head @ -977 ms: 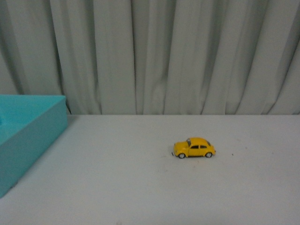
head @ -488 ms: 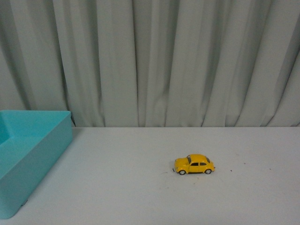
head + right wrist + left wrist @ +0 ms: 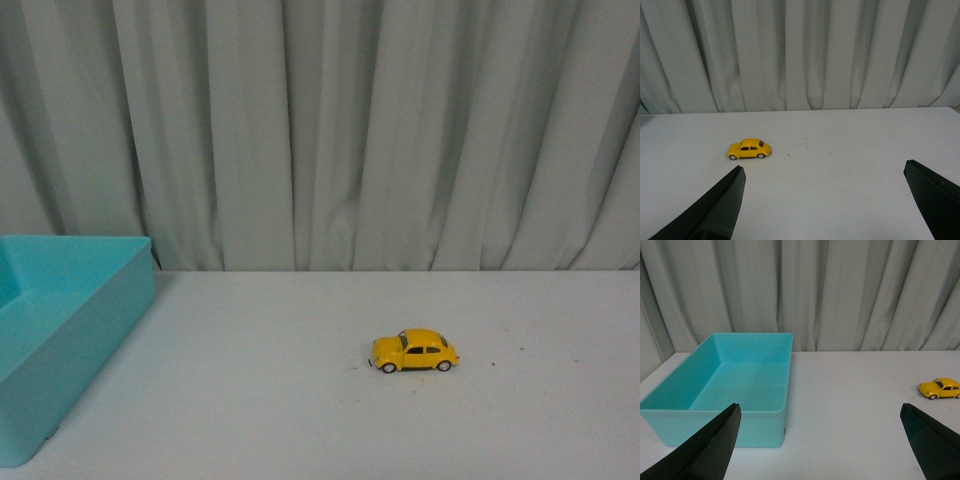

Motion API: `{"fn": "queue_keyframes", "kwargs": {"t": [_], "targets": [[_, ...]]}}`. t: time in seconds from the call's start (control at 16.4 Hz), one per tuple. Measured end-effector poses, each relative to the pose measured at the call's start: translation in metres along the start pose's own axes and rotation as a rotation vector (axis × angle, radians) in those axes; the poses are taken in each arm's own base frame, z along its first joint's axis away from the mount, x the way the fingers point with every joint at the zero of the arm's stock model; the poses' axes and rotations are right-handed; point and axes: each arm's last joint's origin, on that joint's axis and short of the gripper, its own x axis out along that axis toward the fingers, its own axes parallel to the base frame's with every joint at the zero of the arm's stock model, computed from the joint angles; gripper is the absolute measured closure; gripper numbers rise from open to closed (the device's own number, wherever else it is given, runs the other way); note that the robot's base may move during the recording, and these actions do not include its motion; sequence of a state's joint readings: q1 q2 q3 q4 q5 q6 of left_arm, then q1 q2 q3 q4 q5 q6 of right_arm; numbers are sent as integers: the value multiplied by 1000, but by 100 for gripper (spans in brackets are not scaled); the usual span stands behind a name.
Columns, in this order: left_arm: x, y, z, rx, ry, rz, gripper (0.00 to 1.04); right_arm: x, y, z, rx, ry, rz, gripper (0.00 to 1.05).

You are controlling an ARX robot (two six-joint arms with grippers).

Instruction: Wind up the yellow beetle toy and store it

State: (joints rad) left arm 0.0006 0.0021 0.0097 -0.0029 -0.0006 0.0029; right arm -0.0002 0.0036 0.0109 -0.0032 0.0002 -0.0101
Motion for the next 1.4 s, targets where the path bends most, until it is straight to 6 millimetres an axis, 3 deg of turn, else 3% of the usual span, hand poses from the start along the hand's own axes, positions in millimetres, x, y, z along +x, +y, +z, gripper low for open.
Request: {"fn": "queue_keyframes", "kwargs": {"t": [1.4], "targets": [[0, 0, 0, 0, 2, 0, 7, 0, 0, 0, 0, 0, 0, 7]]}}
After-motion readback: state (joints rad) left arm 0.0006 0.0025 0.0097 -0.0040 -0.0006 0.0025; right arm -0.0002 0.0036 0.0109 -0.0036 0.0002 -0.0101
